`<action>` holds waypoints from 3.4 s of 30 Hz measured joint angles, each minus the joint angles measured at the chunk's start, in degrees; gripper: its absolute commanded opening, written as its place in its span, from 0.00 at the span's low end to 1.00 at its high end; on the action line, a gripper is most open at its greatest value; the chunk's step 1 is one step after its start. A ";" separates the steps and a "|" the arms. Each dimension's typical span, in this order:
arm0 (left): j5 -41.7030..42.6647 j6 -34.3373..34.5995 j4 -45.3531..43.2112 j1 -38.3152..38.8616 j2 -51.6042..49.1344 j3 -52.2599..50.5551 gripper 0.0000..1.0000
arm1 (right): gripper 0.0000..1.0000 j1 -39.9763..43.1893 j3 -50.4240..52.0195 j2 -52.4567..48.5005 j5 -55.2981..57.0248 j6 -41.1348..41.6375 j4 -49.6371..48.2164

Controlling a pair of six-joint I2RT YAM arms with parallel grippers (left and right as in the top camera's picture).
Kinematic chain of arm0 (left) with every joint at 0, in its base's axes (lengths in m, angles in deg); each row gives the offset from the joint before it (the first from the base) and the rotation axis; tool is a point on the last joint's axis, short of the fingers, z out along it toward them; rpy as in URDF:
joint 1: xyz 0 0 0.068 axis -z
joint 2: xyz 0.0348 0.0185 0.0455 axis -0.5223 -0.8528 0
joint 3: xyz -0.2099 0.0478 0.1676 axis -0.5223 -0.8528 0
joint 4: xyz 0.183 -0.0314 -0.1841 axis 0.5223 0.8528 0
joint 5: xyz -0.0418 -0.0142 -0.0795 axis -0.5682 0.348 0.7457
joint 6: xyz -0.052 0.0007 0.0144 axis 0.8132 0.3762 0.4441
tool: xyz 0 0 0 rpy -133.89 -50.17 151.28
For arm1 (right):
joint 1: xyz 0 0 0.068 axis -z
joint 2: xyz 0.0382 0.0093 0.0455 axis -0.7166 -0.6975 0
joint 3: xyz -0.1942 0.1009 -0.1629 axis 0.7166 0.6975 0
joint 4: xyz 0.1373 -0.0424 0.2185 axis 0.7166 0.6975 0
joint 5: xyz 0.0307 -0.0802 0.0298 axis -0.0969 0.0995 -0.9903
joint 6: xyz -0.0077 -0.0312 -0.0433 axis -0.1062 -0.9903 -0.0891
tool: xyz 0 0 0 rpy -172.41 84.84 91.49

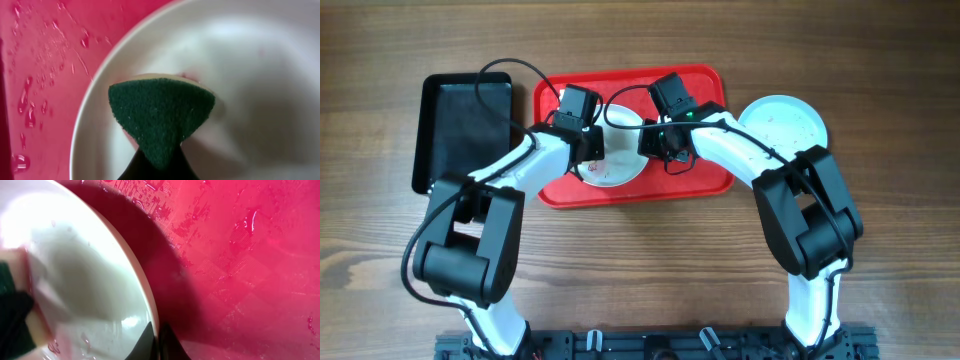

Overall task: Clean dirty plates on tray and stack at the side
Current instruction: 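Scrub the plate's sauce smear with the left gripper's sponge, then continue scrubbing the plate center with the left gripper's sponge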

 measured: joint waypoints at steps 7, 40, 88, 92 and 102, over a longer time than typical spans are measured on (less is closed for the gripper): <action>6.03 -3.85 5.64 -1.07 1.16 0.26 0.04 | 0.04 0.00 0.00 0.00 -0.02 0.00 -0.02; 26.62 -0.57 -8.09 -1.68 2.49 -7.78 0.04 | 0.04 0.00 0.20 0.00 -0.02 0.00 -0.50; 12.02 -7.82 -18.12 -5.25 3.06 -10.69 0.04 | 0.04 -0.44 0.31 -0.11 -0.28 -0.42 -1.73; 17.22 -7.87 -6.64 -7.04 2.32 -5.81 0.04 | 0.04 -0.44 0.31 -0.11 -0.28 -0.42 -1.70; 32.02 -7.89 20.63 -7.61 0.31 0.04 0.04 | 0.04 -0.70 0.33 -0.11 -1.36 -1.90 -1.03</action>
